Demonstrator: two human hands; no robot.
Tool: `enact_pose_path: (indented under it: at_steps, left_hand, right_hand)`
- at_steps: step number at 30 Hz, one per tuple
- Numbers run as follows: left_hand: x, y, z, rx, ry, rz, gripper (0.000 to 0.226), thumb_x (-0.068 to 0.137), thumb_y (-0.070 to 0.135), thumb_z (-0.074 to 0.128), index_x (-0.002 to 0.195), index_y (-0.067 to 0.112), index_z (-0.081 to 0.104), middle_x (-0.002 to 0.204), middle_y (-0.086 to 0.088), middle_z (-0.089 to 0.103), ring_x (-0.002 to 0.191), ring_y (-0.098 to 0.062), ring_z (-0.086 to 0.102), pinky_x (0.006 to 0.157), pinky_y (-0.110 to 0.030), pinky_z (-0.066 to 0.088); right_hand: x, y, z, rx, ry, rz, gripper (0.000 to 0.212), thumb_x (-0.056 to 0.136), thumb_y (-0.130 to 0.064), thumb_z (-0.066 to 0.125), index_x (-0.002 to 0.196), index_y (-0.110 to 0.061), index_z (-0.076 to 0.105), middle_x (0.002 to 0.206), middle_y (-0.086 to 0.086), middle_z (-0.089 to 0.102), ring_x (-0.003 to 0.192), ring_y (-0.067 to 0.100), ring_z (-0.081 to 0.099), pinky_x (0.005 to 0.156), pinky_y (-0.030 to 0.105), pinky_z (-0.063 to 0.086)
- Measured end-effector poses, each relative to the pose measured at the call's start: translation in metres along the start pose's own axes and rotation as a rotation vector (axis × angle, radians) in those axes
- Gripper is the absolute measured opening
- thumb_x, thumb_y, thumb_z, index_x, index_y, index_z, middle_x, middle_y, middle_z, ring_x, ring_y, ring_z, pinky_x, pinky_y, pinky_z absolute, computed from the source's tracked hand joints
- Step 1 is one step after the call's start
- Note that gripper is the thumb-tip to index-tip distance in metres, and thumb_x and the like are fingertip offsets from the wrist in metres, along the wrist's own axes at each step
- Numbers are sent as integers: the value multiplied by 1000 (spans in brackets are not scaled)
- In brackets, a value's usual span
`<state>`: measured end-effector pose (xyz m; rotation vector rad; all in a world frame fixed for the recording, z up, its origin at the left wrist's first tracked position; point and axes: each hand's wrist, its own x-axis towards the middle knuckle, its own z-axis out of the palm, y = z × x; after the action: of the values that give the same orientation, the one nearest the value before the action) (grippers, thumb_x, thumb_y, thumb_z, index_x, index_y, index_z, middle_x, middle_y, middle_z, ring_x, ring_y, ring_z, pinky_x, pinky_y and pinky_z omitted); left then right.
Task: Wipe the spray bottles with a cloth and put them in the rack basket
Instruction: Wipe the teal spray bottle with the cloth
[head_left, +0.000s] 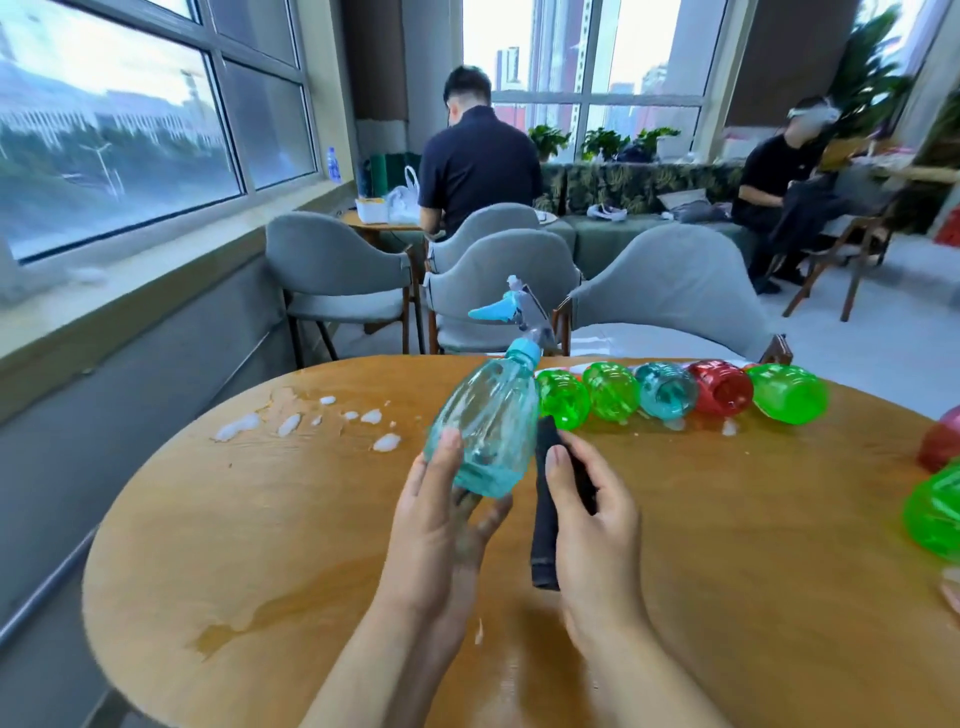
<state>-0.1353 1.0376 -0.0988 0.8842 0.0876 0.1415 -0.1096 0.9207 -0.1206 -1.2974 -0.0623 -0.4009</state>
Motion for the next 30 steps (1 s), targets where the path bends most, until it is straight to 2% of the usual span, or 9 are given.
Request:
enact_pose_path:
  at_steps: [2, 5, 9, 14, 18, 20, 23, 26, 30]
  left_hand:
    - [-9, -2, -14, 19, -50, -8, 82, 76, 42, 82, 146, 9, 56, 140, -14, 69, 128, -34, 67, 101, -50, 56]
    - [-17, 0, -31, 21, -114, -13, 83, 72, 32, 79, 146, 6, 52, 142, -18, 67, 126, -37, 67, 97, -56, 61]
    - [-19, -8, -42, 70, -88, -13, 67, 82, 36, 80, 143, 15, 60, 137, -14, 69, 114, -26, 73, 82, -48, 65]
    - [-6, -20, -53, 221, -64, 71, 78, 72, 43, 84, 145, 32, 59, 134, -7, 71, 108, -27, 75, 63, -40, 63]
    - [2, -30, -57, 401, -119, 158, 67, 80, 47, 80, 144, 45, 60, 142, 1, 68, 128, -30, 68, 97, -62, 57]
    - [2, -34, -55, 482, -153, 198, 65, 82, 47, 78, 144, 46, 60, 145, 4, 67, 133, -24, 66, 108, -63, 52]
    - [2, -37, -52, 538, -160, 259, 67, 83, 45, 75, 148, 38, 58, 145, 6, 67, 133, -16, 65, 109, -46, 55]
    - [2, -38, -50, 511, -134, 277, 65, 84, 43, 74, 147, 34, 60, 144, 5, 67, 132, -17, 65, 107, -37, 56]
    - [-2, -46, -48, 435, -103, 183, 62, 84, 43, 76, 144, 38, 62, 147, 0, 65, 134, -28, 64, 105, -68, 52]
  right_hand:
    - [-7, -4, 1, 45, -22, -3, 25, 92, -38, 67, 113, -29, 77, 117, -6, 78, 115, 16, 72, 101, 41, 56]
    - [-11, -4, -3, 7, -108, -18, 17, 96, -32, 66, 107, -30, 79, 109, -6, 79, 106, 14, 74, 89, 31, 58]
    - [-9, 3, -11, -150, -273, -103, 16, 98, -41, 67, 110, -39, 78, 114, -2, 76, 111, 16, 71, 97, 39, 54]
    - [19, -5, -24, -233, -209, -189, 18, 101, -32, 65, 108, -43, 76, 111, -10, 75, 105, 3, 67, 93, 21, 47]
    - [39, -20, -34, -531, -303, -531, 24, 107, -17, 58, 124, -28, 72, 100, -8, 59, 96, 2, 58, 87, 15, 42]
    - [45, -24, -32, -661, -404, -653, 26, 107, -16, 59, 128, -21, 73, 97, -5, 53, 92, 6, 56, 82, 19, 45]
    - [49, -18, -30, -802, -481, -715, 28, 108, -26, 56, 129, -31, 74, 104, -3, 51, 87, 15, 56, 73, 41, 53]
    - [53, -13, -36, -871, -475, -765, 28, 108, -26, 56, 129, -33, 73, 106, -2, 51, 82, 18, 55, 65, 44, 53]
    - [57, -2, -46, -946, -423, -816, 27, 106, -21, 61, 127, -32, 75, 106, 0, 56, 80, 19, 58, 63, 44, 55]
